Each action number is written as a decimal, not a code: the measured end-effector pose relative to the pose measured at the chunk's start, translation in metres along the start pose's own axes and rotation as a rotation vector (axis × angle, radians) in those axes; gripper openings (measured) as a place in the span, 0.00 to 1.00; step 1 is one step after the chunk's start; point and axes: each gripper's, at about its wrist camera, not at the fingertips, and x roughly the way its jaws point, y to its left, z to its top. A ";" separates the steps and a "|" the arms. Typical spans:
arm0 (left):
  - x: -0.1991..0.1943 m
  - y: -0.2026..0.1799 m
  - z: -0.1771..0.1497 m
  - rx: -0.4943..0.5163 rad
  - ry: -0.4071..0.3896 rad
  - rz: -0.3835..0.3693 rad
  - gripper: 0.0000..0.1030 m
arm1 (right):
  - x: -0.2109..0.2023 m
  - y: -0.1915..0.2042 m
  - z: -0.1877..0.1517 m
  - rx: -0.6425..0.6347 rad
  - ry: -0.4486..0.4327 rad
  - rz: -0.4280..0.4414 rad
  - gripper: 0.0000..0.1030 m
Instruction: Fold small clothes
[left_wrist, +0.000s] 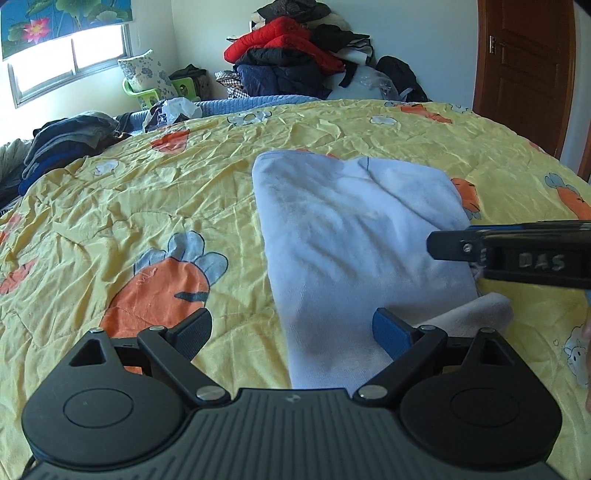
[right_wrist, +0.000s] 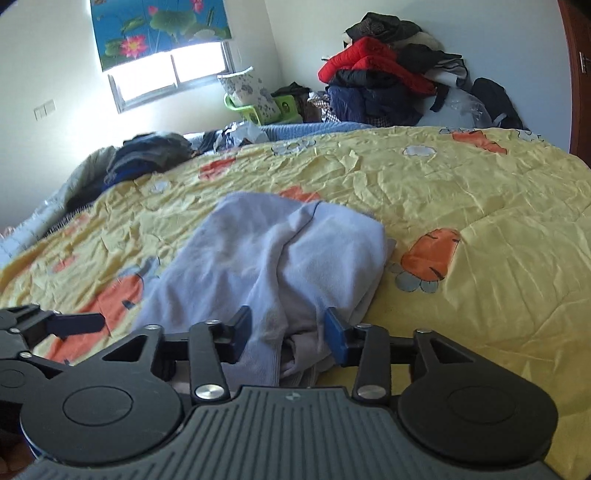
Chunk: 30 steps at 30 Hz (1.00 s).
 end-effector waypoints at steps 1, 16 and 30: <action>0.001 0.004 0.002 -0.002 -0.006 -0.001 0.92 | -0.003 -0.005 0.001 0.014 -0.013 -0.008 0.77; 0.069 0.057 0.039 -0.268 0.085 -0.267 0.92 | 0.043 -0.052 0.006 0.292 0.071 0.207 0.85; 0.072 0.043 0.039 -0.247 0.027 -0.198 0.93 | 0.077 -0.041 0.019 0.268 0.055 0.214 0.49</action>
